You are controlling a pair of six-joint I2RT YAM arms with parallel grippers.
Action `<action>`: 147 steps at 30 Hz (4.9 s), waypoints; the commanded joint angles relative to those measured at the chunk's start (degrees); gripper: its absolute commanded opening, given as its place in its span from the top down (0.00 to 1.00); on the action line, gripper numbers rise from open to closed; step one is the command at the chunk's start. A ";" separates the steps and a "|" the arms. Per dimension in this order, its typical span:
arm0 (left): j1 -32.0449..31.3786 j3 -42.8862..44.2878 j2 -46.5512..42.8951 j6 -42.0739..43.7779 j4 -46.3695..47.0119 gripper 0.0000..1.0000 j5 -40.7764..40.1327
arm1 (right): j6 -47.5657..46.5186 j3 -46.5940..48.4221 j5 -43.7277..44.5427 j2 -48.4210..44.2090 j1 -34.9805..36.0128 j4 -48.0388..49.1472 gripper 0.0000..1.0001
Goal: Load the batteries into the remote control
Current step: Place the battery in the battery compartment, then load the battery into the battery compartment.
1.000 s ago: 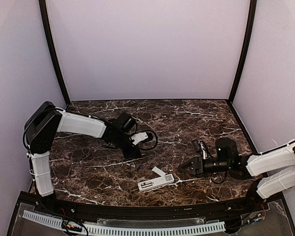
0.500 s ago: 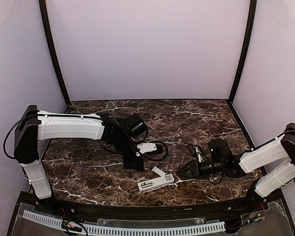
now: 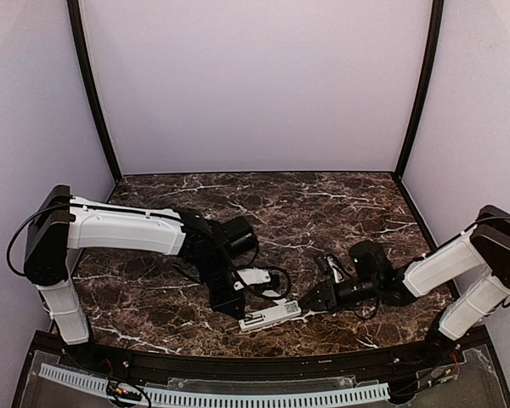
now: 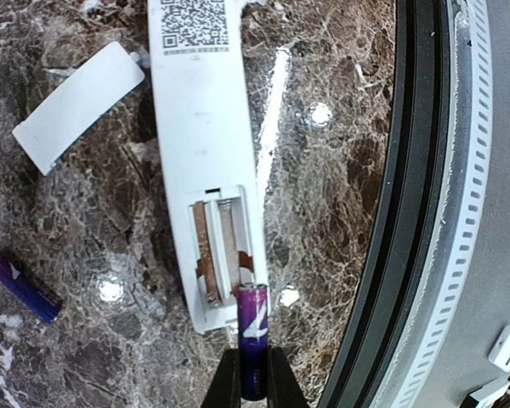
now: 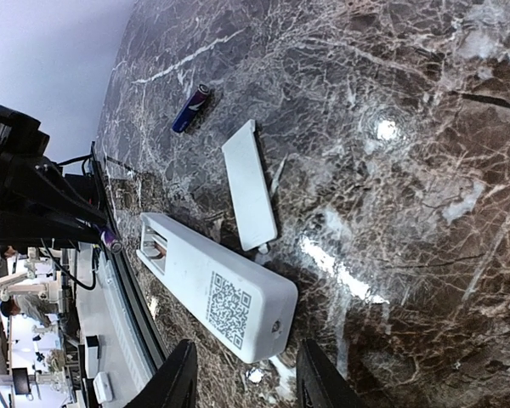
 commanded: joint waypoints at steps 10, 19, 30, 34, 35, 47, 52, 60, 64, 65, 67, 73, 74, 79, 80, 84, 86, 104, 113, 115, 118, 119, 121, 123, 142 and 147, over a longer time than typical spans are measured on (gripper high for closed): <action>-1.18 2.60 4.70 -3.97 -0.24 1.00 1.85 | -0.69 1.56 0.62 2.55 1.37 2.63 0.62; -1.18 5.10 6.82 -6.26 -0.10 0.99 3.34 | -0.46 1.31 0.63 2.82 1.68 3.21 0.62; -1.18 6.67 9.00 -7.47 -2.58 0.99 3.73 | -0.01 1.21 0.45 3.08 1.90 4.00 0.62; -1.18 7.11 9.42 -8.10 -2.72 0.99 3.82 | 0.43 1.10 0.10 3.33 1.99 4.84 0.63; -1.18 7.32 9.69 -8.25 -2.73 0.99 3.89 | 0.55 1.06 -0.02 3.49 2.01 5.04 0.63; -1.18 9.29 11.97 -8.33 -4.36 0.94 5.53 | 1.98 0.42 -0.77 4.49 2.16 7.63 0.66; -1.18 9.79 12.01 -8.10 -4.16 0.88 7.79 | 2.00 0.34 -0.69 4.42 2.21 7.53 0.66; -1.18 9.62 12.23 -7.55 -3.86 0.78 9.48 | 2.07 -0.10 -0.43 3.94 2.21 7.57 0.66; -1.18 9.97 12.06 -7.38 -4.16 0.77 8.14 | 2.09 -0.15 -0.43 3.96 2.21 7.59 0.66; -1.18 10.20 11.91 -7.37 -4.22 0.77 7.85 | 2.06 -0.11 -0.43 3.96 2.21 7.69 0.66; -1.18 10.51 11.69 -7.50 -4.28 0.74 7.07 | 2.15 -0.18 -0.42 3.96 2.16 7.66 0.66; -1.19 10.51 10.04 -7.31 -4.18 0.68 3.31 | 2.18 -0.28 -0.38 3.85 2.16 7.68 0.66; -1.18 10.40 9.88 -7.15 -4.29 0.68 2.75 | 2.17 -0.28 -0.34 3.87 2.18 7.66 0.66; -1.18 7.99 6.42 -6.35 -2.56 0.71 1.15 | 2.07 -0.19 -0.38 4.02 2.20 7.76 0.66; -1.20 6.89 5.83 -6.28 -1.38 0.71 1.04 | 2.08 -0.19 -0.42 4.17 2.21 7.85 0.66; -1.13 5.29 3.06 -6.72 0.53 0.71 1.06 | 2.26 0.05 -0.68 4.66 2.29 8.42 0.66; -1.11 5.17 2.71 -6.70 0.62 0.71 1.18 | 2.20 0.20 -0.69 4.66 2.28 8.35 0.65; -0.83 -18.13 -15.15 7.27 21.58 0.77 -1.46 | 1.17 0.16 1.14 3.87 3.70 3.72 0.66; -0.85 -17.59 -12.66 12.18 21.93 0.83 -1.21 | 0.46 1.10 2.18 3.33 3.70 1.12 0.66; -0.83 -17.80 -12.50 13.17 22.12 0.83 -0.93 | 0.04 1.30 2.17 3.13 3.64 0.57 0.66; -0.85 -17.66 -12.08 14.32 21.79 0.83 -0.79 | -0.57 2.32 1.56 4.42 3.72 0.73 0.68; -0.84 -17.68 -11.96 14.66 21.70 0.83 -0.70 | -0.70 2.76 1.25 4.93 3.70 0.95 0.69; -0.84 -17.92 -11.90 14.93 21.32 0.82 -0.59 | -1.05 3.71 0.55 5.88 3.70 1.33 0.70; -0.83 -18.50 -12.20 15.02 21.22 0.82 -0.52 | -1.38 4.65 -0.08 6.70 3.69 1.50 0.70; -0.90 -20.37 -12.00 19.24 20.20 0.83 2.35 | -3.04 8.09 -1.62 10.08 3.70 0.63 0.72; -0.96 -19.94 -11.27 19.78 20.15 0.83 2.66 | -2.84 7.90 -1.49 9.86 3.68 0.80 0.72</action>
